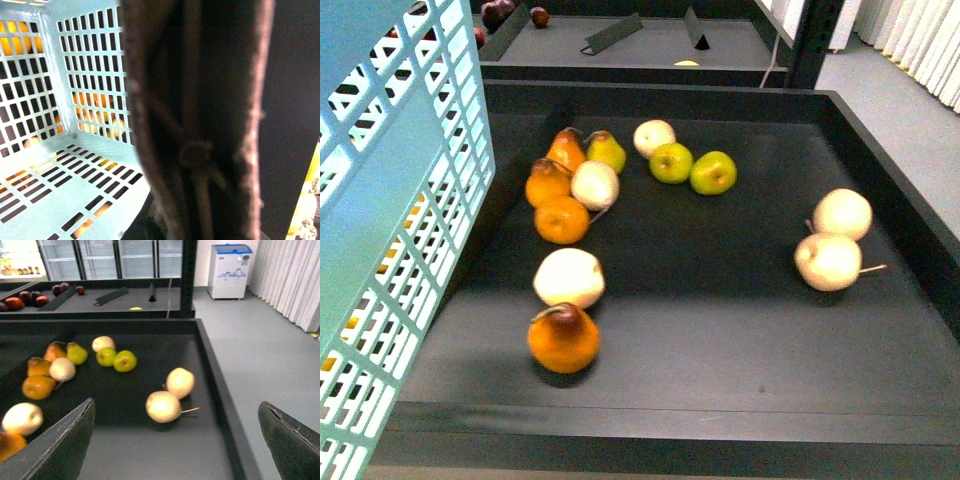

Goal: Pick lemon and mango into basket

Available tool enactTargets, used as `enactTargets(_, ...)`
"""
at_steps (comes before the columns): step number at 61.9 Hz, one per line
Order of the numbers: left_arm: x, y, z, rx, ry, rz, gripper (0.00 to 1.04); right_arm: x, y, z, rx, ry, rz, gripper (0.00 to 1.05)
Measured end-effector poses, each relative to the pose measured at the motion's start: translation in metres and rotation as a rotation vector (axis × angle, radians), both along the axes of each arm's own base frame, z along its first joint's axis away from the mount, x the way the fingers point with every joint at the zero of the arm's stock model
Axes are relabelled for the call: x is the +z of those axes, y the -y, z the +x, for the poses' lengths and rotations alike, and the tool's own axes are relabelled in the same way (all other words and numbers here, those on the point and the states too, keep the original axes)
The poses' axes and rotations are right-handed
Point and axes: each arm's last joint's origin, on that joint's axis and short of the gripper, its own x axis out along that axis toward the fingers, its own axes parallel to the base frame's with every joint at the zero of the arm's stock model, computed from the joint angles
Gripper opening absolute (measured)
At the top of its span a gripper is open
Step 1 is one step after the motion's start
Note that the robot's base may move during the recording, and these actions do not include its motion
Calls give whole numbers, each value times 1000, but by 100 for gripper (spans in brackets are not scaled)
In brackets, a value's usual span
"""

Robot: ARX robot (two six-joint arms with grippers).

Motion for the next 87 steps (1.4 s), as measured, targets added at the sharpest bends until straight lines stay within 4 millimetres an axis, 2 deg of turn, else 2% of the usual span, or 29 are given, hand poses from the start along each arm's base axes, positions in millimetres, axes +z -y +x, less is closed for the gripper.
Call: enactTargets(87,0,0,0,0,0,1,6,0,0,0,-3,0,0,96)
